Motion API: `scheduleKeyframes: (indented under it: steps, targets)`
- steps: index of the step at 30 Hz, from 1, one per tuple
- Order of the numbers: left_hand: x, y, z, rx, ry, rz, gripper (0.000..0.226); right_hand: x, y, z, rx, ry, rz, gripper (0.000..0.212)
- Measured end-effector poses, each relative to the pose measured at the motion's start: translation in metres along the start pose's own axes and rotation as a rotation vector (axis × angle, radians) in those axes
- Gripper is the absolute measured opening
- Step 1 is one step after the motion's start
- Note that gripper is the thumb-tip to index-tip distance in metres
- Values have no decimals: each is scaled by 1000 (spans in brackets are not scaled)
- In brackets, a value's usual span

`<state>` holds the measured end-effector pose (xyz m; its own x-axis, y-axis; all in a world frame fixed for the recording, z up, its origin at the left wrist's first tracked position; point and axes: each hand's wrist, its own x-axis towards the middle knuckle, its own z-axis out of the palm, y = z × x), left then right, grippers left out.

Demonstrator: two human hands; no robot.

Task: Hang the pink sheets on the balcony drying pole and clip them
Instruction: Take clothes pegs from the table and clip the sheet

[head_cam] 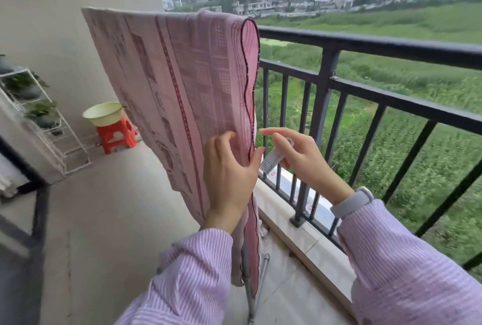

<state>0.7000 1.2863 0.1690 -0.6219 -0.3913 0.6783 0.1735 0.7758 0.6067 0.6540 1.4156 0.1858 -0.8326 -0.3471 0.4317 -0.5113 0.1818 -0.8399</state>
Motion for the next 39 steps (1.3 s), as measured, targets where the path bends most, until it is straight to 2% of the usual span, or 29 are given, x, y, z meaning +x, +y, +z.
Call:
scheduleKeyframes:
  steps: [3, 5, 7, 9, 15, 19, 27, 31, 34, 37, 39]
  targets:
    - [8, 7, 6, 16, 7, -24, 52, 1, 0, -6, 64, 57, 38, 25]
    - [11, 7, 11, 49, 63, -22, 37, -4, 3, -12, 213, 111, 118, 28]
    - [9, 6, 14, 41, 97, -26, 18, -9, 6, -17, 375, 151, 206, 41]
    - [2, 5, 16, -23, 106, -41, 6, -12, 7, -20, 417, 181, 245, 47]
    - [-11, 8, 16, -158, 103, -61, 9, -17, -7, -20, 433, 212, 181, 12]
    - [-13, 6, 16, -209, 79, -61, 9, -12, -27, -9, 424, 195, 104, 20]
    - [-16, -14, 10, -80, 85, 233, 19, 8, -29, 8, 633, 276, 208, 17]
    - [-17, -15, 8, -89, 95, 191, 19, 10, -30, 11, 704, 294, 233, 11]
    - [-19, -14, 7, -136, 117, 148, 18, 8, -27, 12, 628, 303, 252, 15]
    - [-19, -12, 5, -222, 118, 18, 16, 3, -26, 12, 528, 300, 226, 25]
    - [-18, -8, 3, -267, 134, -53, 15, 0, -27, 12, 483, 261, 200, 24]
